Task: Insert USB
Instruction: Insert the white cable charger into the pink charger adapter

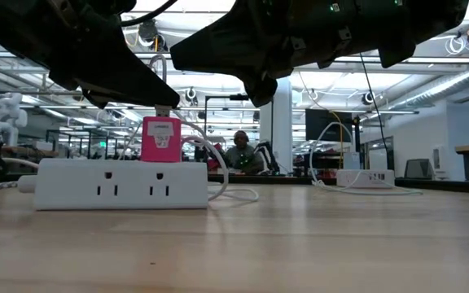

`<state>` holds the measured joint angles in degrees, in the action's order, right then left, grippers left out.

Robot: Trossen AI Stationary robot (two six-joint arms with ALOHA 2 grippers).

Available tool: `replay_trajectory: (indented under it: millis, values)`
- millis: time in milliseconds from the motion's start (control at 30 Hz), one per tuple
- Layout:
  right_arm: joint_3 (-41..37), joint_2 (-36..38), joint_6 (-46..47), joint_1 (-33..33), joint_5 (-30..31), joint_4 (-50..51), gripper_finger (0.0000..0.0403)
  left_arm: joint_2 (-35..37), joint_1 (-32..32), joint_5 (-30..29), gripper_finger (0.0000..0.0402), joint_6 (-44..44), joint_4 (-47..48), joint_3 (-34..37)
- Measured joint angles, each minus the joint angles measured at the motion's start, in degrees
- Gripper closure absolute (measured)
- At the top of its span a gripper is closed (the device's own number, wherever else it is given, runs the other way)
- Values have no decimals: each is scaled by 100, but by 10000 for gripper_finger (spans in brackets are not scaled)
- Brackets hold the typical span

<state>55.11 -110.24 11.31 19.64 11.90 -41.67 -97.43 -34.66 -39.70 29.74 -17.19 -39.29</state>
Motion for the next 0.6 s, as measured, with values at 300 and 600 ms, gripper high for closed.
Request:
replay_trajectory:
  millis: [300, 600]
  values:
    - [0, -1, 0, 0, 2, 1, 348, -4, 0, 27, 379, -189, -173, 7]
    - [0, -1, 0, 0, 2, 0, 348, 25, 0, 39, 379, -217, -193, 12]
